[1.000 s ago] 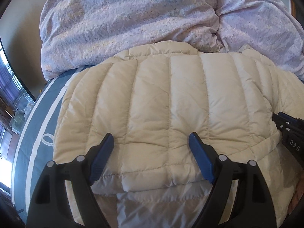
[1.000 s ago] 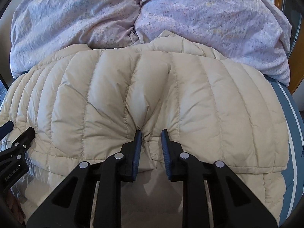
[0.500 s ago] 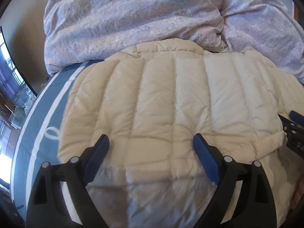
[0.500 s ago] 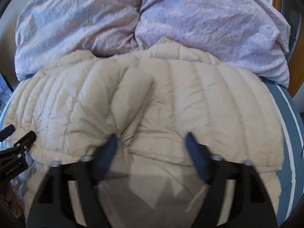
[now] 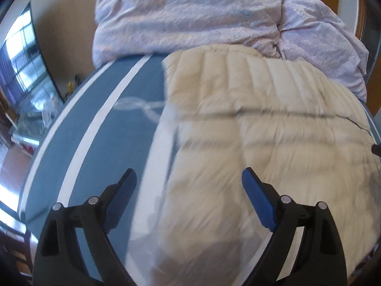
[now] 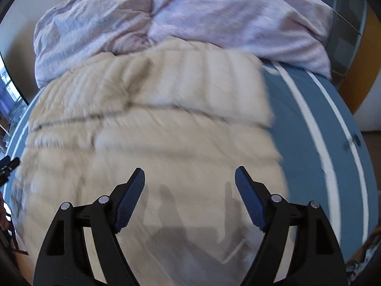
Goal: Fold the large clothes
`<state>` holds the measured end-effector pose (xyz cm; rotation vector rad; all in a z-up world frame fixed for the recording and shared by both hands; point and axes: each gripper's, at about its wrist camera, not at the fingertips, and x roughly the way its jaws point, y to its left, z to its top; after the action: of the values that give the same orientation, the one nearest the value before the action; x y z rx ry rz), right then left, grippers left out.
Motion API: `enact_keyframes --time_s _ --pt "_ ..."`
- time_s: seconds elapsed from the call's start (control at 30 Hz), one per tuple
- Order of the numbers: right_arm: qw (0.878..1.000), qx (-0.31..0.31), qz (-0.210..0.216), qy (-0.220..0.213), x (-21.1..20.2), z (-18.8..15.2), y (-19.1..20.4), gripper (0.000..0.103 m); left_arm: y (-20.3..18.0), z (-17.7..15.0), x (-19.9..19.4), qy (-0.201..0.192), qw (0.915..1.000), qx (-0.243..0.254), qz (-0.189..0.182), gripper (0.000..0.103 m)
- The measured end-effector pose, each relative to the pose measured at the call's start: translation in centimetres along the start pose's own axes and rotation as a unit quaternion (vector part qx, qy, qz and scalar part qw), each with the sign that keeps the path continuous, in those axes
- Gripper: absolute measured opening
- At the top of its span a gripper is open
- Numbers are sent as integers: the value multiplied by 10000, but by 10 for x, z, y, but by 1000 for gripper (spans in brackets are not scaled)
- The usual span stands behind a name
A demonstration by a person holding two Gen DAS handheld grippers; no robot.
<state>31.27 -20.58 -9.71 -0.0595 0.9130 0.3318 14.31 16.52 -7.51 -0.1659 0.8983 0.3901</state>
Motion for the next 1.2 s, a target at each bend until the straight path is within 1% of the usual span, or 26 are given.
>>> enact_keyframes --time_s 0.1,0.13,0.27,0.43,0.53,0.6,0.63,0.67,0.7,0.77,0.8,0.83,0.87,0.9,0.97,1.0,1.07,1.2 --pt "9996 271 -59 110 -14 -25 -35 80 27 -22 -10 191 9992 -304 -189 88" --pt "9992 369 -54 154 -18 -33 -45 80 32 -27 -13 214 9988 -353 -244 84" --pt "9971 659 -65 373 -28 -66 -79 79 43 -50 -24 271 9978 -408 -447 77" --pt "9941 941 84 525 -33 -96 -97 79 44 -78 -32 355 9967 -388 -624 74" --pt "9928 1019 270 571 -36 -109 -101 74 43 -90 -35 378 9957 -427 -731 70" --pt "9919 1061 413 563 -38 -115 -102 67 43 -95 -38 361 9953 -456 -776 68" --pt "9917 1052 481 558 -40 -117 -101 64 42 -96 -38 358 9952 -456 -793 65" --pt "9914 1042 562 558 -41 -119 -100 58 41 -98 -40 353 9950 -456 -818 62" --pt "9906 1038 681 573 -43 -121 -99 54 41 -100 -41 355 9946 -462 -857 59" --pt "9895 1023 827 599 -44 -125 -96 42 38 -103 -44 352 9941 -449 -919 52" --pt "9891 1009 892 604 -45 -127 -94 36 36 -105 -45 346 9942 -438 -922 50" --pt "9886 1002 941 607 -46 -128 -92 33 35 -106 -46 338 9941 -428 -935 45" --pt "9885 1002 960 598 -46 -129 -91 27 34 -108 -47 338 9938 -432 -966 38" --pt "9881 1014 1002 574 -47 -129 -89 21 33 -108 -47 344 9935 -437 -994 34" --pt "9879 1027 1039 526 -50 -128 -89 15 33 -108 -48 358 9928 -456 -1047 21" --pt "9882 1015 1040 481 -53 -127 -88 12 32 -107 -49 348 9931 -449 -1028 19" --pt "9892 980 1028 372 -59 -123 -87 10 31 -105 -52 318 9933 -447 -1018 11" --pt "9909 914 975 145 -70 -112 -85 9 30 -95 -62 160 9942 -403 -988 7"
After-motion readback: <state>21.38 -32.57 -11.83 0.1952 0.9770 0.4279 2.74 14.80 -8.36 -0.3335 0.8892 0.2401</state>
